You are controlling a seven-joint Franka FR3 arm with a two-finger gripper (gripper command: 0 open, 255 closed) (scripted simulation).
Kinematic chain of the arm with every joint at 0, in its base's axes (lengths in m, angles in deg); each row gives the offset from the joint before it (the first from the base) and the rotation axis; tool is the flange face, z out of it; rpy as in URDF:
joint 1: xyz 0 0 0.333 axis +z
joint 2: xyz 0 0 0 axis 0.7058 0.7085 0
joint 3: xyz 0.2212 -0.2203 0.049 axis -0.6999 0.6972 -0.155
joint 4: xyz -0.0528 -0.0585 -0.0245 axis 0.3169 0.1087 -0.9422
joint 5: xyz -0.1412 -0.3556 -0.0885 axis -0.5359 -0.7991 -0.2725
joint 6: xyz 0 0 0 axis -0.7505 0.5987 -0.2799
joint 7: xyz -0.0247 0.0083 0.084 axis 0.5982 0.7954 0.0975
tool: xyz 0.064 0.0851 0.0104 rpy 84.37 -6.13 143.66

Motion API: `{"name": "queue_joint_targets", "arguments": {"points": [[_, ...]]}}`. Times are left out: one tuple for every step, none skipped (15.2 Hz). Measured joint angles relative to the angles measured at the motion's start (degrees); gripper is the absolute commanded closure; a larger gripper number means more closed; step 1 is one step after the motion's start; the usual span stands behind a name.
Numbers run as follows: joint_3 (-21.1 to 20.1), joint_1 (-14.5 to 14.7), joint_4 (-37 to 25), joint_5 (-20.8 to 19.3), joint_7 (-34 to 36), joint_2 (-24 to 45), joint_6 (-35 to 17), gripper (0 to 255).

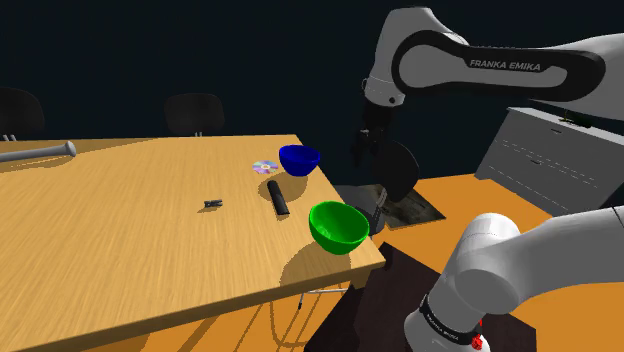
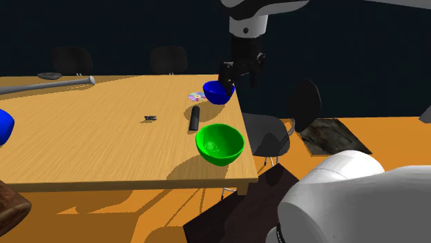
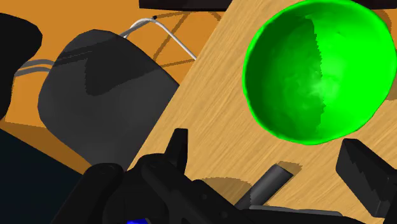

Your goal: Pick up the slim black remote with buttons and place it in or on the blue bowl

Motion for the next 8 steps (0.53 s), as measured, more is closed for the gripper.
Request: {"name": "queue_joint_targets", "arguments": {"points": [[0.0,0.0,0.0,0.0,0.0,0.0,0.0,0],[-0.2,-0.1,0.0,0.3,0.7,0.8,-0.7,0],[-0.6,-0.1,0.2,0.8,2.0,2.1,-2.1,0],[-0.9,-0.2,0.2,1.2,3.3,3.6,-3.5,0],[-1.3,-0.3,0.2,1.7,4.8,5.2,-5.0,0],[-1.7,-0.4,0.5,2.3,6.3,7.0,-6.9,0],[-2.0,-0.5,0.3,2.7,7.8,8.9,-8.6,0],[-2.1,-0.7,-0.3,3.1,9.0,11.2,-10.3,0]]}}
